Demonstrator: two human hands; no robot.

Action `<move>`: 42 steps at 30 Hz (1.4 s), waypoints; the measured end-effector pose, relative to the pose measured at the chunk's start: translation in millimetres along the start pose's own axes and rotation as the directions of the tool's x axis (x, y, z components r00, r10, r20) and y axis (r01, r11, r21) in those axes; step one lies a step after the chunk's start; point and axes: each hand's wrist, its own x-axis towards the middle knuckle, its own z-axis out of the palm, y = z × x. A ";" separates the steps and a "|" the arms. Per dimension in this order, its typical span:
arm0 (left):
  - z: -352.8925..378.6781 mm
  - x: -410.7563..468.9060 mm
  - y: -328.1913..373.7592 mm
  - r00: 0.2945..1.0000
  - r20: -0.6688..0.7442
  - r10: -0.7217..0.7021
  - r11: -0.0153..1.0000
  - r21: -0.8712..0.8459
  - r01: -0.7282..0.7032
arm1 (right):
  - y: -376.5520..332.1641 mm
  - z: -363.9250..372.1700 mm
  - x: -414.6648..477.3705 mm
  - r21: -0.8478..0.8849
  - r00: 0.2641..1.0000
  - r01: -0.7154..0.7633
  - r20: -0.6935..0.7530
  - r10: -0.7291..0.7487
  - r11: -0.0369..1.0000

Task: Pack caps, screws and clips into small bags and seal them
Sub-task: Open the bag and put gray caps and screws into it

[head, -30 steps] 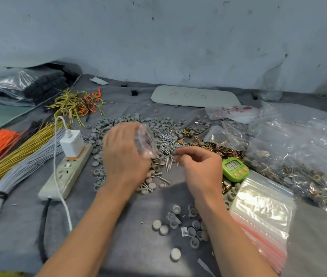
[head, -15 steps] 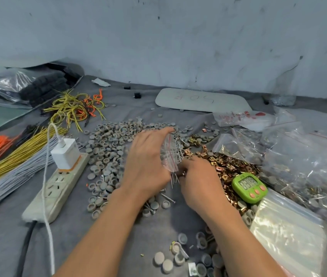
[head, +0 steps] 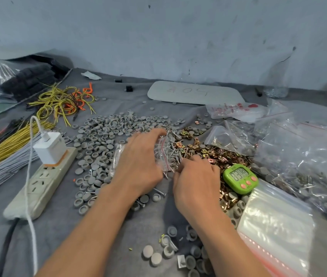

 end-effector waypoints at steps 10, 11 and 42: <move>3.9 -0.1 5.7 0.987 0.032 0.158 0.985 -0.073 -0.155 | 9.4 -13.6 9.0 0.257 0.971 0.211 -0.164 -0.173 0.943; 5.6 1.1 6.3 0.983 0.034 0.181 0.981 -0.083 -0.177 | 7.7 -13.2 11.6 0.311 0.974 0.209 -0.146 -0.171 0.927; 10.0 6.7 -3.8 0.956 -0.276 0.097 0.995 0.004 -0.100 | -4.0 -11.9 4.1 0.143 0.986 0.052 0.152 -0.074 0.988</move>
